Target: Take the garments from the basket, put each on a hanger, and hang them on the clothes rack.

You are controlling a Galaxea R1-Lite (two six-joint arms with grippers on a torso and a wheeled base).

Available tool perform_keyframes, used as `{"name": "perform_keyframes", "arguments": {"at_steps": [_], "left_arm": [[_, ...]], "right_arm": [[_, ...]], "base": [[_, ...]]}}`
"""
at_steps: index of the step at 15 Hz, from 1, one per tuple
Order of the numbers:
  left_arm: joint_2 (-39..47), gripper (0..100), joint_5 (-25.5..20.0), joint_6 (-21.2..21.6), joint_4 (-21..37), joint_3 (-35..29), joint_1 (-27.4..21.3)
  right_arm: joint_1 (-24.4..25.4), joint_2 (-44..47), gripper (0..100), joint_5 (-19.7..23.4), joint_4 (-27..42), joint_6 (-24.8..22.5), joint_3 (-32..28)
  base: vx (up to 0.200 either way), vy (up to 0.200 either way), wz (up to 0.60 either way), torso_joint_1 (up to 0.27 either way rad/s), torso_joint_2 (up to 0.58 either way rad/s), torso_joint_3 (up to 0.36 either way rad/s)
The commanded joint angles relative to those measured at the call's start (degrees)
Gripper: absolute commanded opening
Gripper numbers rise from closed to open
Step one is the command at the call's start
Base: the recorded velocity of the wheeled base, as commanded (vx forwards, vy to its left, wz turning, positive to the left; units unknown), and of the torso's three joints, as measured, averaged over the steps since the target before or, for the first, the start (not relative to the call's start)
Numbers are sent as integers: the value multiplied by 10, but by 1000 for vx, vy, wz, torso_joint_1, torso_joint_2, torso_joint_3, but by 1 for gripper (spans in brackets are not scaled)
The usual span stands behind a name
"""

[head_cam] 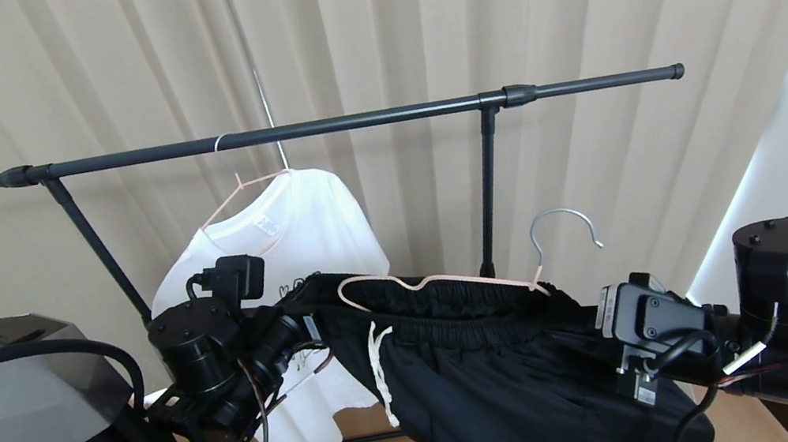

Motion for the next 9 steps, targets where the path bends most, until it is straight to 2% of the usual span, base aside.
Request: {"name": "perform_keyframes", "arguments": {"at_steps": [1, 6, 9], "left_arm": [[-5, 0, 1, 0, 0, 1, 2], [-12, 0, 0, 1, 0, 1, 5], [-16, 0, 0, 1, 0, 2, 3]], "right_arm": [[0, 2, 0, 0, 0, -2, 4], [-18, 10, 0, 18, 2, -56, 15], [-21, 20, 0, 18, 3, -58, 13]], "base": [[0, 0, 0, 0, 0, 0], [0, 0, 0, 0, 0, 0], [0, 0, 0, 0, 0, 0]]}}
